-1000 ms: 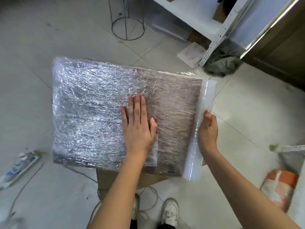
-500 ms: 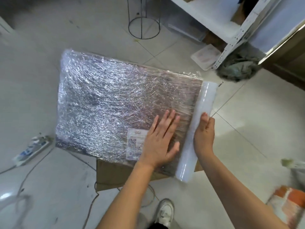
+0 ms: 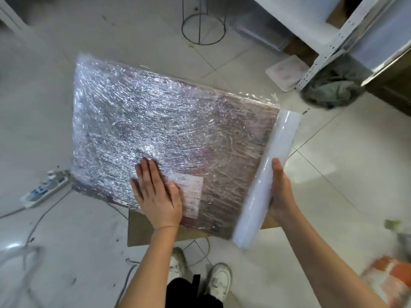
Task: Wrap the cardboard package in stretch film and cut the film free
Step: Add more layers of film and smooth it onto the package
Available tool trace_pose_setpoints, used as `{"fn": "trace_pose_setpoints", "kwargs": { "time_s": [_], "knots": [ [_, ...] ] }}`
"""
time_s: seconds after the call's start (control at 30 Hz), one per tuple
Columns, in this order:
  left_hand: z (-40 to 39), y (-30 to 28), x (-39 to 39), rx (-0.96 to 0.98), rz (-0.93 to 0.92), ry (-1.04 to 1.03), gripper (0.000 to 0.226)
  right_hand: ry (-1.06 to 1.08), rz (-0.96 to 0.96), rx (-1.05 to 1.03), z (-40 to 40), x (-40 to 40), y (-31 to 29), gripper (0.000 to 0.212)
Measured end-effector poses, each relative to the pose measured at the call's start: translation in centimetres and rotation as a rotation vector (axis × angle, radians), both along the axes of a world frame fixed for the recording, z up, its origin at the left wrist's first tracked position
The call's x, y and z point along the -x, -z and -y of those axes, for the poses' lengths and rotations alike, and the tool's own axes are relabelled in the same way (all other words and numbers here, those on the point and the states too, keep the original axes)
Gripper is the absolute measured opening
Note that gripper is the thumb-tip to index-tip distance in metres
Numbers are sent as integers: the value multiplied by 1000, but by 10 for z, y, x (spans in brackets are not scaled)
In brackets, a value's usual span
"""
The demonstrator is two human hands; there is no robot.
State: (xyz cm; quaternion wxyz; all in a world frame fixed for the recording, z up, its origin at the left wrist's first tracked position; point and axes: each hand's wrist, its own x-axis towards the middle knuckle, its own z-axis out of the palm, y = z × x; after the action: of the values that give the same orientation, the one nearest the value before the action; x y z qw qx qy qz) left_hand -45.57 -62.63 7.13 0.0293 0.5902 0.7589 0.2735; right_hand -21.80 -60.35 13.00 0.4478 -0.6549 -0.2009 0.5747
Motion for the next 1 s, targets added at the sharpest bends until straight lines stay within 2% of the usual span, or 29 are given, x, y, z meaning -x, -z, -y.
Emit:
{"fn": "trace_pose_setpoints", "kwargs": {
  "time_s": [0.13, 0.23, 0.33, 0.47, 0.6, 0.9, 1.0],
  "knots": [
    [4, -21, -7, 79, -85, -29, 61, -41, 1, -73, -2, -5, 2, 101],
    [-2, -40, -34, 123, -112, 53, 65, -26, -25, -85, -3, 0, 0, 82],
    [-11, -42, -69, 157, -79, 143, 66, 7, -53, -89, -2, 8, -5, 77],
    [-25, -51, -77, 162, -19, 134, 65, 27, -4, -73, -8, 6, -32, 64],
    [-31, -72, -82, 139, 65, 138, 66, -2, 54, -86, -13, 6, -62, 62],
    [-34, -145, -92, 304, 332, 91, 67, -86, 327, -181, -30, 16, -165, 31],
    [-30, -163, -83, 338, 404, 102, 75, -104, 428, -188, -29, 32, -190, 38]
  ]
}}
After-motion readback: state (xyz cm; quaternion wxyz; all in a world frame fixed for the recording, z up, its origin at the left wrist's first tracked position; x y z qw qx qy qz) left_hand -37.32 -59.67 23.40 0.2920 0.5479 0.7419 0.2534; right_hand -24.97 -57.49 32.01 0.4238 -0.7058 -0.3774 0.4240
